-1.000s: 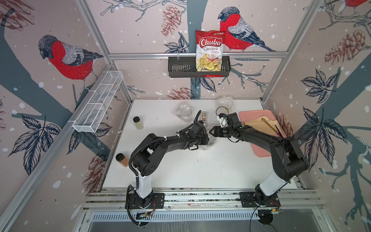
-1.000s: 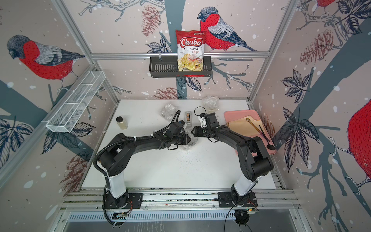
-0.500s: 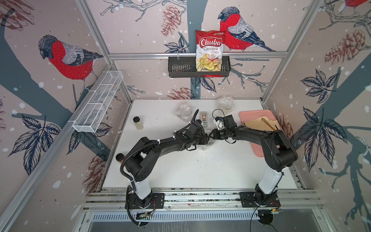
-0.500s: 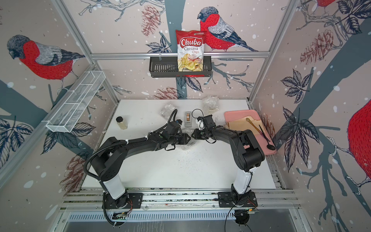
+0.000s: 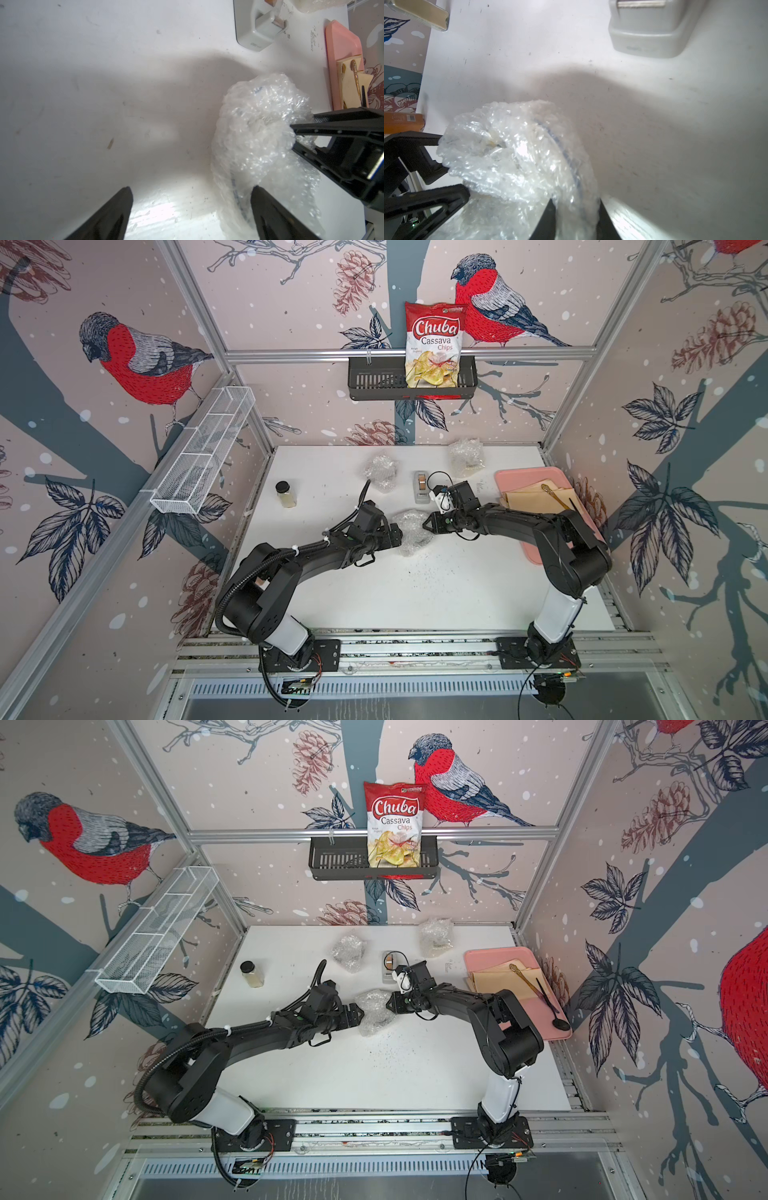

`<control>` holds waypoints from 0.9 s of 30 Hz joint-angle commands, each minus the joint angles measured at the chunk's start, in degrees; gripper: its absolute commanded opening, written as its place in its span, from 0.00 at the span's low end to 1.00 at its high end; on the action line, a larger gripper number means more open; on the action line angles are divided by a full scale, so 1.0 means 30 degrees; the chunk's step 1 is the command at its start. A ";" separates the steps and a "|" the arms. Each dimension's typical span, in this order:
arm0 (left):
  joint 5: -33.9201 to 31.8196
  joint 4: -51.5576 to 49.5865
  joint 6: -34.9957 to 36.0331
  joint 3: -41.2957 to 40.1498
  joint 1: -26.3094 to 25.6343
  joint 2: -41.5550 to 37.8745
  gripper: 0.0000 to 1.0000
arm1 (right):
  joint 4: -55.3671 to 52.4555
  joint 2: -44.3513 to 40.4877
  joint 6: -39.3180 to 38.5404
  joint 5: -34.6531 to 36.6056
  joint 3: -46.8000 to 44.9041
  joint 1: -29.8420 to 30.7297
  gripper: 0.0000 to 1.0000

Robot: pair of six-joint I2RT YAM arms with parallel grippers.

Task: Wrap bowls in bubble wrap
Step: Wrap the bowl in bubble wrap, then tear off the tape using the Tape Cutter.

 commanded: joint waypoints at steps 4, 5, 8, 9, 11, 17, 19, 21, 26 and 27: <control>0.1346 0.3609 -0.0532 -0.1083 0.0163 -0.0908 0.93 | 0.0292 0.0536 -0.0048 -0.0107 0.0648 0.0888 0.25; 0.1585 0.4210 -0.0669 -0.1320 0.0178 -0.0982 0.93 | 0.0328 0.0635 0.0017 -0.0130 0.0719 0.0988 0.25; 0.2233 0.5095 -0.0903 -0.1527 0.0190 -0.0544 0.92 | 0.0473 0.0678 0.0202 -0.0167 0.0955 0.1322 0.25; 0.2341 0.5081 -0.0947 -0.1435 0.0188 -0.0168 0.91 | 0.0561 0.0738 0.0314 -0.0233 0.1006 0.1414 0.25; 0.2607 0.5423 -0.1099 -0.1390 0.0191 0.0544 0.88 | 0.0781 0.0766 0.0536 -0.0530 0.1105 0.1516 0.25; 0.3405 0.7175 -0.1706 -0.1944 0.0565 0.2225 0.72 | 0.1046 0.0731 0.0768 -0.1134 0.1238 0.1638 0.31; 0.3264 0.7236 -0.1702 -0.2147 0.0694 0.2223 0.70 | 0.0910 0.0646 0.0706 -0.1050 0.1154 0.1583 0.38; 0.3045 0.6899 -0.1541 -0.2160 0.0721 0.2104 0.70 | 0.0892 0.0498 0.0743 -0.1197 0.1002 0.1366 0.43; 0.2732 0.6077 -0.1065 -0.1895 0.0731 0.1909 0.70 | 0.0893 -0.0324 0.0861 -0.2021 0.0786 0.0550 0.48; 0.2704 0.5956 -0.0983 -0.1798 0.0722 0.1935 0.70 | 0.0892 -0.0549 0.0892 -0.2272 0.0839 0.0333 0.48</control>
